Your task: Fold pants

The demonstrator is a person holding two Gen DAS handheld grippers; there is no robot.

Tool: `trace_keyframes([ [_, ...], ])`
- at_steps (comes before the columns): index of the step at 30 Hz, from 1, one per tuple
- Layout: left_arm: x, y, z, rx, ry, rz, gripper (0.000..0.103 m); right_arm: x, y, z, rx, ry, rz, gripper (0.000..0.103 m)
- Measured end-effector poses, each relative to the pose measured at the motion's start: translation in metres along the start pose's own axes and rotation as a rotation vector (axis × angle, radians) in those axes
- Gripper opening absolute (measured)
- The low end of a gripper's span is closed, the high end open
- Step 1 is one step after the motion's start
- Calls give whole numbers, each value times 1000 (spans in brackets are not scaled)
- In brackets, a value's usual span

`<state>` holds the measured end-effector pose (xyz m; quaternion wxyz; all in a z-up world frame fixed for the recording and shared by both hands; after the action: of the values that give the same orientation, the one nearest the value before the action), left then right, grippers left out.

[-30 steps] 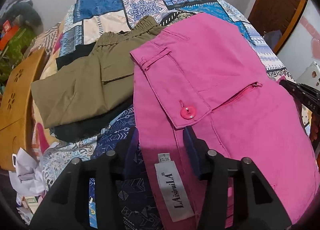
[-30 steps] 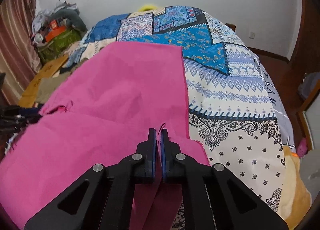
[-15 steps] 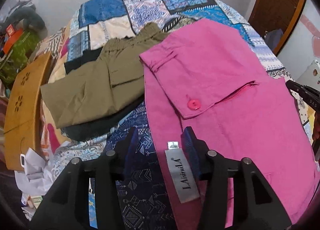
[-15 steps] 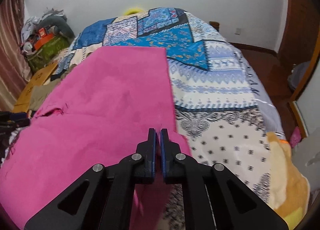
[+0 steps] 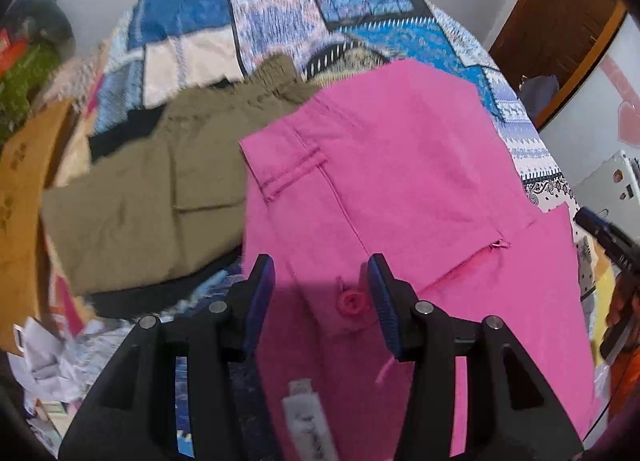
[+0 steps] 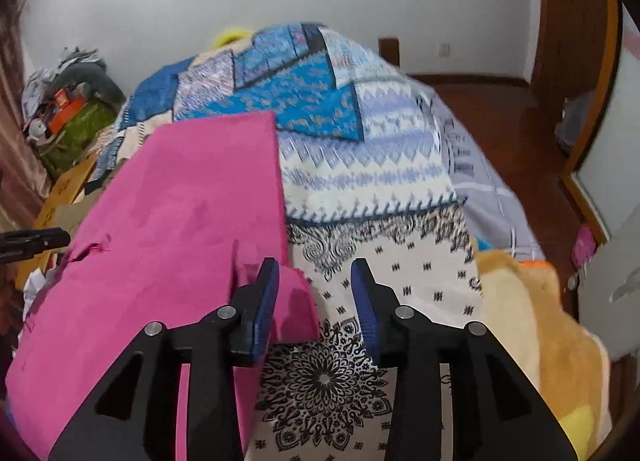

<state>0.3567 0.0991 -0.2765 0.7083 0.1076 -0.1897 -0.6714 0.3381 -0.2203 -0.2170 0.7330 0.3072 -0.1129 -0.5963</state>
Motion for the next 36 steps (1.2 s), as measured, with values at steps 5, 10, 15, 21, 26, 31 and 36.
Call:
trace_keyframes([
  [5, -2, -4, -17, -39, -89, 83, 69, -1, -14, -26, -95, 52, -24, 34],
  [10, 7, -7, -21, -37, -84, 53, 71, -9, -28, -37, -133, 103, -36, 34],
  [15, 11, -2, -16, -4, -58, 46, 28, -12, -31, -36, -138, 137, -28, 24],
  [21, 5, -3, -14, 24, 50, 4, 8, -26, -31, -38, -122, 113, 81, 6],
  [26, 1, -5, -11, 41, 134, -47, 6, -30, -31, -37, -106, 60, 171, 4],
  [31, -11, -11, -12, 35, 126, -12, 6, -29, -33, -40, -102, 26, 189, 4],
  [36, -8, -14, -16, 32, 151, -31, 6, -31, -34, -38, -97, -3, 195, 4],
])
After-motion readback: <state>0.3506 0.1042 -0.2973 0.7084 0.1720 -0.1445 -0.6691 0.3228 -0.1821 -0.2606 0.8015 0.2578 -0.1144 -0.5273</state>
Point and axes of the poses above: each gripper's, at about its wrist camera, not at the fingertips, and z roughly against the way its jaws point, x to its right, y to its top, the point moved 6 cm from there along -z, roughly the way its jaws point, and after that the axes turned 2 degrees about -z, right-handed, at the moved point
